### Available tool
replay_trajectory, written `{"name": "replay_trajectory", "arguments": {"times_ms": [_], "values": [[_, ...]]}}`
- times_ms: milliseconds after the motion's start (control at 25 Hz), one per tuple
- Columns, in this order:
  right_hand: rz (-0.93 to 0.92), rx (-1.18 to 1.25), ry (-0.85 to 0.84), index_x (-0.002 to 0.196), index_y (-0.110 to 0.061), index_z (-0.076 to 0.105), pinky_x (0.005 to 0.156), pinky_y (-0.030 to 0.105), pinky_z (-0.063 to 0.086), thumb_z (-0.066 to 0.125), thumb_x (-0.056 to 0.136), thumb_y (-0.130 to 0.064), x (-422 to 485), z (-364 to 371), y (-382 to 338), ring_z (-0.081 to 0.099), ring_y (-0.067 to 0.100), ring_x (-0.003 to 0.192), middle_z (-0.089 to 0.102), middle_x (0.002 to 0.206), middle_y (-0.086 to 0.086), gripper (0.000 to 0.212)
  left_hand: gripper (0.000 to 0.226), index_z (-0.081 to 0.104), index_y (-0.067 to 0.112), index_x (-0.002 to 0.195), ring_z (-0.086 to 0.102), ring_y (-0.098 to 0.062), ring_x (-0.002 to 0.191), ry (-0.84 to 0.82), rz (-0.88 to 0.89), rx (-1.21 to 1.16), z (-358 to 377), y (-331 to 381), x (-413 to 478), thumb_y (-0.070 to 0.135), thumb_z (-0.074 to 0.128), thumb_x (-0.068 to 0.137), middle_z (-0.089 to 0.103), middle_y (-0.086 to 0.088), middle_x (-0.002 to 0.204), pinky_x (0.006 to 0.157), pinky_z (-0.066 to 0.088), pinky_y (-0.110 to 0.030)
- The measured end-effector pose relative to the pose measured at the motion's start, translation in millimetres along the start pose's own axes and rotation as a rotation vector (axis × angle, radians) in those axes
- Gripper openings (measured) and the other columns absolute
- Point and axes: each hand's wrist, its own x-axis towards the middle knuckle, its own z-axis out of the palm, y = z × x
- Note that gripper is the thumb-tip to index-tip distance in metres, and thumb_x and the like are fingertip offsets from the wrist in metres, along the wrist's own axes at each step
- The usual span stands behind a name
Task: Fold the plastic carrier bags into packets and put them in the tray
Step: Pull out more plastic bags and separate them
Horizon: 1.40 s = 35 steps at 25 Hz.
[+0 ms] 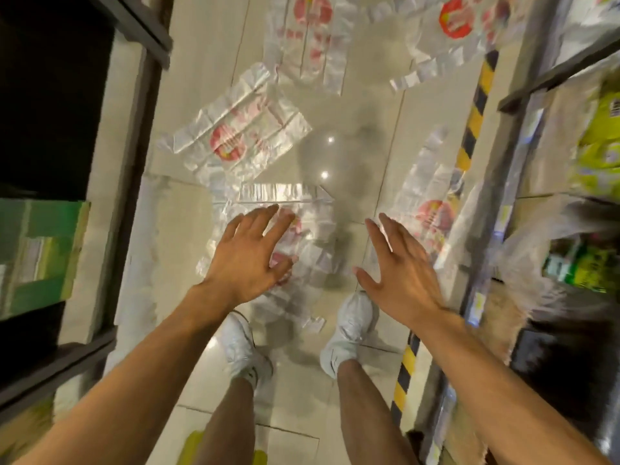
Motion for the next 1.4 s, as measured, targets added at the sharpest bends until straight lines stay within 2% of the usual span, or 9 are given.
{"name": "replay_trajectory", "arguments": {"times_ms": [160, 400, 560, 760, 880, 960, 1040, 1200, 1400], "values": [[-0.049, -0.045, -0.046, 0.161, -0.018, 0.022, 0.123, 0.047, 0.024, 0.058, 0.094, -0.053, 61, 91, 15, 0.018, 0.03, 0.154, 0.016, 0.169, 0.009, 0.084, 0.077, 0.027, 0.029, 0.159, 0.03, -0.033, 0.149, -0.031, -0.037, 0.0, 97, -48, 24, 0.06, 0.048, 0.091, 0.03, -0.007, 0.164, 0.12, 0.026, -0.053], [-0.124, -0.124, -0.107, 0.162, -0.019, 0.017, 0.125, 0.042, 0.018, 0.056, 0.093, -0.058, 172, 212, 29, 0.018, 0.031, 0.154, 0.014, 0.169, 0.01, 0.087, 0.083, 0.031, 0.027, 0.157, 0.028, -0.033, 0.149, -0.101, -0.062, 0.002, 242, -113, 77, 0.064, 0.057, 0.088, 0.03, -0.01, 0.164, 0.122, 0.022, -0.052], [-0.19, -0.149, -0.094, 0.16, -0.016, 0.022, 0.121, 0.049, 0.03, 0.061, 0.09, -0.056, 247, 267, 28, 0.024, 0.034, 0.152, 0.022, 0.166, 0.014, 0.089, 0.086, 0.036, 0.025, 0.155, 0.032, -0.035, 0.147, -0.055, -0.023, 0.0, 308, -143, 114, 0.059, 0.069, 0.083, 0.036, -0.012, 0.161, 0.12, 0.027, -0.053], [-0.227, -0.13, -0.118, 0.16, -0.008, 0.021, 0.125, 0.045, 0.019, 0.073, 0.082, -0.057, 318, 314, 35, 0.019, 0.036, 0.153, 0.023, 0.165, 0.02, 0.106, 0.086, 0.039, 0.023, 0.153, 0.026, -0.037, 0.149, -0.009, 0.064, 0.003, 372, -171, 147, 0.053, 0.073, 0.08, 0.033, -0.011, 0.161, 0.121, 0.025, -0.056], [-0.283, -0.139, -0.027, 0.157, -0.005, 0.026, 0.12, 0.055, 0.026, 0.064, 0.067, -0.077, 341, 329, 39, 0.031, 0.043, 0.146, 0.034, 0.156, 0.024, 0.121, 0.069, 0.052, 0.02, 0.143, 0.042, -0.04, 0.135, 0.15, 0.131, 0.029, 395, -184, 149, 0.049, 0.07, 0.082, 0.049, -0.014, 0.145, 0.116, 0.03, -0.056], [-0.238, -0.165, -0.021, 0.155, -0.01, 0.028, 0.114, 0.055, 0.03, 0.079, 0.06, -0.071, 350, 331, 37, 0.039, 0.043, 0.137, 0.041, 0.147, 0.021, 0.123, 0.063, 0.06, 0.018, 0.129, 0.05, -0.037, 0.119, 0.22, 0.138, 0.018, 396, -187, 150, 0.047, 0.076, 0.076, 0.058, -0.011, 0.123, 0.111, 0.033, -0.054], [-0.186, -0.212, -0.059, 0.145, -0.012, 0.04, 0.105, 0.051, 0.032, 0.089, 0.061, -0.054, 356, 329, 31, 0.045, 0.041, 0.126, 0.05, 0.134, 0.019, 0.106, 0.046, 0.065, 0.015, 0.111, 0.054, -0.035, 0.104, 0.256, 0.166, 0.018, 394, -187, 152, 0.041, 0.074, 0.074, 0.062, -0.006, 0.103, 0.103, 0.036, -0.05], [-0.191, -0.046, -0.093, 0.089, -0.011, 0.062, 0.077, 0.039, 0.042, 0.068, 0.079, -0.025, 347, 321, 31, 0.062, 0.04, 0.094, 0.065, 0.088, 0.011, 0.018, 0.021, 0.071, 0.02, 0.091, 0.059, -0.026, 0.092, 0.154, 0.199, -0.071, 372, -186, 151, 0.031, 0.054, 0.086, 0.069, 0.004, 0.09, 0.104, 0.033, -0.046], [-0.118, 0.108, -0.189, 0.073, -0.019, 0.06, 0.065, 0.032, 0.039, 0.063, 0.09, -0.021, 288, 258, 24, 0.061, 0.032, 0.075, 0.057, 0.067, 0.003, 0.018, 0.024, 0.077, 0.016, 0.087, 0.066, -0.026, 0.07, 0.151, 0.249, -0.161, 293, -176, 112, 0.019, 0.053, 0.091, 0.076, -0.001, 0.085, 0.082, 0.049, -0.037]]}}
